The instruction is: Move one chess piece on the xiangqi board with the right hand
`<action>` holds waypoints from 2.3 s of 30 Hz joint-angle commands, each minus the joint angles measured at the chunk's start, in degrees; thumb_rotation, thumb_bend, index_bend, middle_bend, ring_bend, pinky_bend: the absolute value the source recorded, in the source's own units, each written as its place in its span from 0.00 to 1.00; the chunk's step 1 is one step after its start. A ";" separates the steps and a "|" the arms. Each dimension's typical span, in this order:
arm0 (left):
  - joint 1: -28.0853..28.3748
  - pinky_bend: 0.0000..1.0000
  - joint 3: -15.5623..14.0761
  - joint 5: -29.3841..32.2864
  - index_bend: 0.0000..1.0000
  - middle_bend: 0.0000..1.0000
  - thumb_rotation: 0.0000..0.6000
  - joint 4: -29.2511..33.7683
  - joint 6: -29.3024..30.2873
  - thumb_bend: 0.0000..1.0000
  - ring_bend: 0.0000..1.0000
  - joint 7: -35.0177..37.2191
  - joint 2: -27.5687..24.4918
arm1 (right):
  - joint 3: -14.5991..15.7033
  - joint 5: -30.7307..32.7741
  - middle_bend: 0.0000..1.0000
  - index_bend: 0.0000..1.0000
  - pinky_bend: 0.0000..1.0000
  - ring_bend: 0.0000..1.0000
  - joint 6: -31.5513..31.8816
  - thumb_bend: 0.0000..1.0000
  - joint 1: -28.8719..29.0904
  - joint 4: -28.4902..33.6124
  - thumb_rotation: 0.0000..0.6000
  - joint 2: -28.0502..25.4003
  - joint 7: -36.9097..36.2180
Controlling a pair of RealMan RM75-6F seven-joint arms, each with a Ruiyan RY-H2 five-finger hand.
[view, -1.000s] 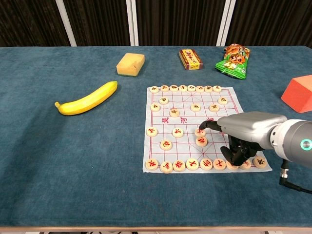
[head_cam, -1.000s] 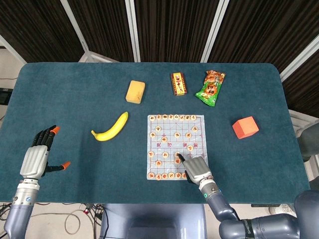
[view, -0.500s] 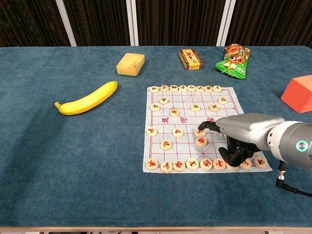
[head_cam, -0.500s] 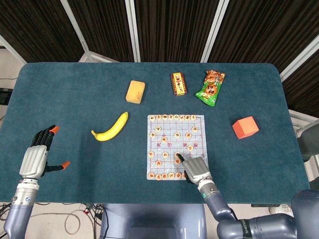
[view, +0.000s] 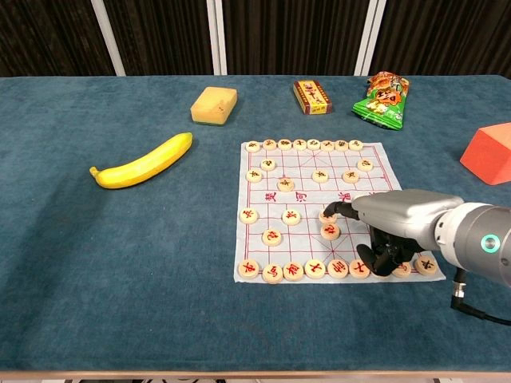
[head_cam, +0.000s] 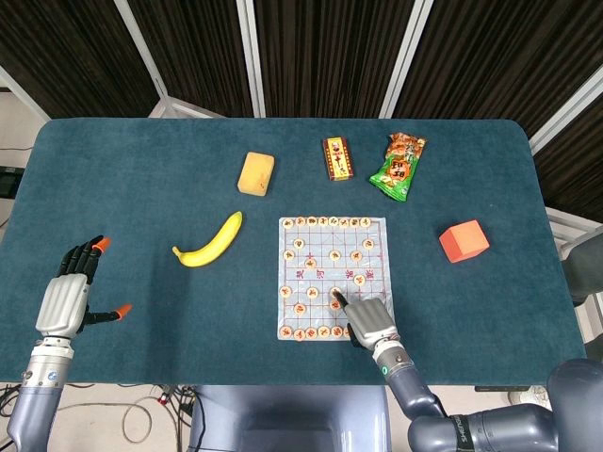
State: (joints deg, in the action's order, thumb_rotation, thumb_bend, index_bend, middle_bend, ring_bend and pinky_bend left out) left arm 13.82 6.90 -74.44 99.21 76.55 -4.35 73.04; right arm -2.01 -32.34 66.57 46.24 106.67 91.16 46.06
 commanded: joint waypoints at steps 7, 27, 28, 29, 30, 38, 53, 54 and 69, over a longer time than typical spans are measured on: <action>0.03 0.00 0.04 0.18 0.00 0.00 1.00 0.04 -0.15 0.00 0.00 0.11 -0.06 | -0.02 0.73 1.00 0.05 0.87 1.00 0.35 0.76 0.04 -0.60 1.00 0.62 0.30; 0.06 0.00 0.09 0.98 0.00 0.00 1.00 0.53 -0.57 0.00 0.00 -0.15 -0.21 | -1.19 2.35 1.00 0.05 0.87 1.00 0.79 0.76 0.17 -2.20 1.00 2.01 0.40; 0.08 0.00 0.12 1.03 0.00 0.00 1.00 0.56 -0.58 0.00 0.00 -0.18 -0.22 | -1.26 2.48 1.00 0.05 0.87 1.00 0.77 0.76 0.22 -2.31 1.00 2.06 0.45; 0.08 0.00 0.14 1.10 0.00 0.00 1.00 0.60 -0.61 0.00 0.00 -0.16 -0.22 | -1.34 2.57 1.00 0.05 0.87 1.00 0.80 0.76 0.25 -2.41 1.00 2.11 0.49; 0.08 0.00 0.15 1.16 0.00 0.00 1.00 0.67 -0.64 0.00 0.00 -0.09 -0.22 | -1.46 2.70 1.00 0.05 0.87 1.00 0.81 0.76 0.25 -2.49 1.00 2.16 0.43; 0.09 0.00 0.20 1.45 0.00 0.00 1.00 0.87 -0.79 0.00 0.00 -0.04 -0.29 | -2.13 4.08 1.00 0.05 0.87 1.00 0.96 0.76 0.54 -3.04 1.00 2.46 0.82; 0.09 0.00 0.20 1.64 0.00 0.00 1.00 1.02 -0.82 0.00 0.00 -0.10 -0.28 | -3.02 4.98 1.00 0.05 0.87 1.00 1.48 0.76 0.72 -3.80 1.00 3.45 0.76; 0.09 0.00 0.21 1.65 0.00 0.00 1.00 1.02 -0.82 0.00 0.00 -0.08 -0.29 | -3.05 4.95 1.00 0.05 0.87 1.00 1.54 0.76 0.72 -3.81 1.00 3.50 0.77; 0.09 0.00 0.16 1.68 0.00 0.00 1.00 1.03 -0.83 0.00 0.00 -0.10 -0.28 | -3.78 1.18 1.00 0.00 0.87 1.00 3.16 0.76 0.25 -2.28 1.00 3.45 -0.52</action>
State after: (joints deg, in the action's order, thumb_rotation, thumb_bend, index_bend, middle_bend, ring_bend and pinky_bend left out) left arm 13.91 7.07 -72.75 100.24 75.72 -4.45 72.75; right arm -5.74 -30.43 69.44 46.70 103.94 94.75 45.94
